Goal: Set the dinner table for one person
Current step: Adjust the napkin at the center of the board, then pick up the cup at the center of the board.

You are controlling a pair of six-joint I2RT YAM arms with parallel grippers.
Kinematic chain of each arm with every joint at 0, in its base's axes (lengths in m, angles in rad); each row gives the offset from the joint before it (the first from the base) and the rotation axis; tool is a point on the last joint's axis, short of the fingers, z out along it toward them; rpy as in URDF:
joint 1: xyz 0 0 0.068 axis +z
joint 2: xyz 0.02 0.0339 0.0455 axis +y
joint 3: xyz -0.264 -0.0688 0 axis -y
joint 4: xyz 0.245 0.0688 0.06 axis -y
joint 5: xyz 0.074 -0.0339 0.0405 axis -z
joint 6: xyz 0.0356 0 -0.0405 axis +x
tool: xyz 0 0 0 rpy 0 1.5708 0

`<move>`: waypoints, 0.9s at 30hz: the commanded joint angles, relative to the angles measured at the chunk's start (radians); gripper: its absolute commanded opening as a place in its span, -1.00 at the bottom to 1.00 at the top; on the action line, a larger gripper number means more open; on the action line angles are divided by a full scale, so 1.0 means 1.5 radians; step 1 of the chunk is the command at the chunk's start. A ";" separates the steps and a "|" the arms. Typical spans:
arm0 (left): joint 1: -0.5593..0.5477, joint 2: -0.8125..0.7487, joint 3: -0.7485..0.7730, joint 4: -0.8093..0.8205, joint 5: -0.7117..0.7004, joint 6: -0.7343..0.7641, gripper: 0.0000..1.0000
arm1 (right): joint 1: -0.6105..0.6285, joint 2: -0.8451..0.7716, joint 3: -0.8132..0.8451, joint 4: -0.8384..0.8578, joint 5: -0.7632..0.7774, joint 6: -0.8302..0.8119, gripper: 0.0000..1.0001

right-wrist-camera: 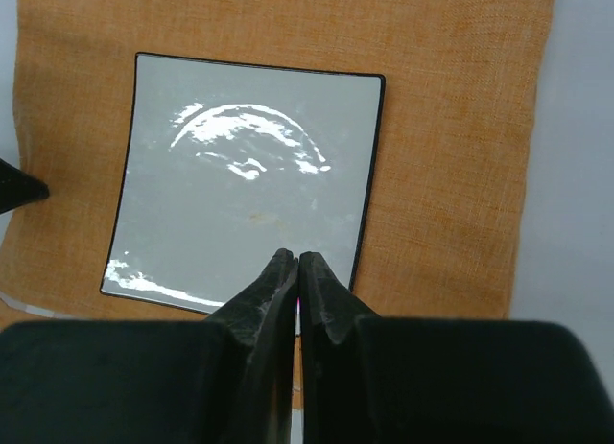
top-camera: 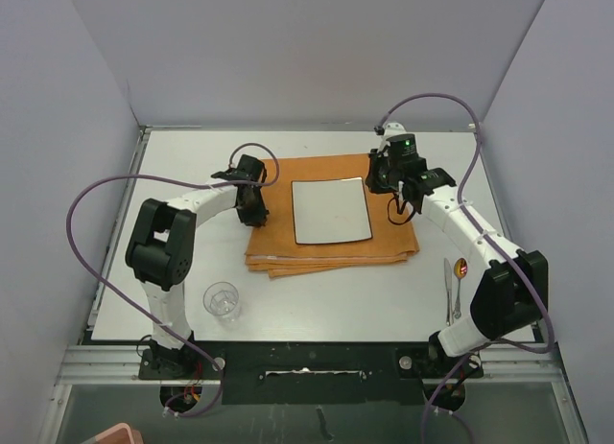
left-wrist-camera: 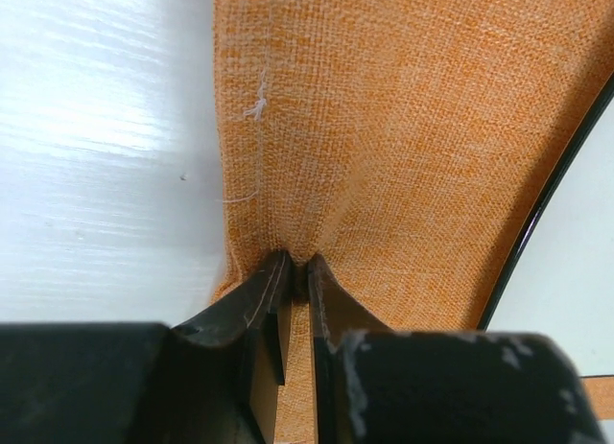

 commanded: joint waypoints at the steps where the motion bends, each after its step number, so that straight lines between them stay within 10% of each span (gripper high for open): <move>1: 0.009 0.028 0.063 -0.079 -0.072 0.071 -0.95 | 0.004 0.017 0.033 0.009 0.029 0.012 -0.93; 5: -0.002 0.004 0.093 -0.039 -0.046 0.143 -0.34 | 0.004 0.023 0.043 0.005 0.034 0.014 -0.71; 10: -0.037 -0.068 0.110 0.032 -0.068 0.255 -0.08 | 0.004 0.019 0.042 -0.001 0.041 0.014 -0.53; 18: -0.105 -0.226 0.090 -0.030 -0.228 0.271 -0.08 | 0.004 -0.004 0.028 -0.001 0.035 0.017 -0.46; 27: -0.118 -0.455 -0.081 -0.266 -0.295 0.025 0.00 | 0.005 -0.032 0.011 0.006 0.012 0.018 -0.43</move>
